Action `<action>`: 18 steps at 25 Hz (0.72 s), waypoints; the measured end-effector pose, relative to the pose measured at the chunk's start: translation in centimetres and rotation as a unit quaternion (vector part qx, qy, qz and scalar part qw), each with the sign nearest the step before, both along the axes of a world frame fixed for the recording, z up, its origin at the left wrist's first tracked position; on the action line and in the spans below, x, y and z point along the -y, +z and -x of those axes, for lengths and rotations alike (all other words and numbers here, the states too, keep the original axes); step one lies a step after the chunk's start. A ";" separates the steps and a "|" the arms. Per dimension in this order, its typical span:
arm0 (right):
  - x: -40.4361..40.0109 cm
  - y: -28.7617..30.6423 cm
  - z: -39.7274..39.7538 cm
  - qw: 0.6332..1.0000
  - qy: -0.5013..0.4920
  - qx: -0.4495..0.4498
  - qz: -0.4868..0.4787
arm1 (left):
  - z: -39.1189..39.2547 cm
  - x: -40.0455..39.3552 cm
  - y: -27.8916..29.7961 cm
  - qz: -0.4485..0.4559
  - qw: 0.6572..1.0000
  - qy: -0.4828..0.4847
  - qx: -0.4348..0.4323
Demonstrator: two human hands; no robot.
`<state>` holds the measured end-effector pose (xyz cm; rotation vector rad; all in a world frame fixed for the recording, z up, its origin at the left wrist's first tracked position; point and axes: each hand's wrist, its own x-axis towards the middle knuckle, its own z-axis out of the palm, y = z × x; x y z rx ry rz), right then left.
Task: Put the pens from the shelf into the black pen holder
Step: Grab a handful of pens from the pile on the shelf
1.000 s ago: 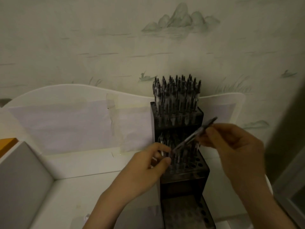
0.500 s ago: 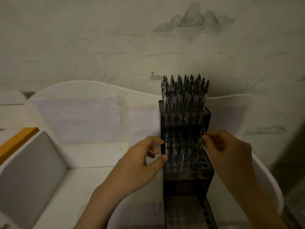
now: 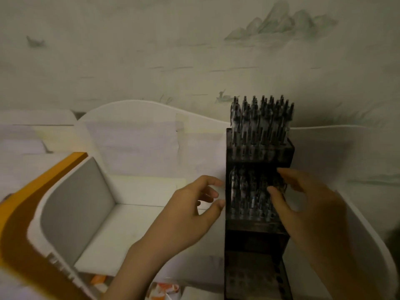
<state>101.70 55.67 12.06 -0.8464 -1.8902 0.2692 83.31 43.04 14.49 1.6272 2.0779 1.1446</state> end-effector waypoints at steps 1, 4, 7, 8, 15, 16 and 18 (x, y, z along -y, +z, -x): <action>0.9 0.6 0.6 0.999 0.028 0.005 -0.027 | 0.1 0.6 0.0 -0.006 1.000 0.012 -0.011; 3.5 1.5 3.8 0.987 0.154 0.054 -0.006 | 1.2 3.1 -0.1 -0.012 0.997 0.062 -0.047; 6.2 0.9 8.2 0.960 0.244 0.130 0.051 | 3.1 6.5 -0.4 -0.005 0.988 0.123 -0.095; 7.1 0.6 9.6 0.954 0.255 0.147 0.049 | 3.8 7.7 -0.5 -0.003 0.984 0.143 -0.105; 18.0 0.7 21.6 0.912 0.349 0.215 0.028 | 12.2 20.8 -0.8 -0.021 0.958 0.265 -0.108; 19.8 0.8 23.4 0.908 0.364 0.206 0.021 | 13.7 23.0 -1.0 -0.018 0.955 0.277 -0.105; 23.8 0.6 27.4 0.902 0.385 0.195 0.001 | 17.0 27.6 -1.6 -0.010 0.949 0.298 -0.101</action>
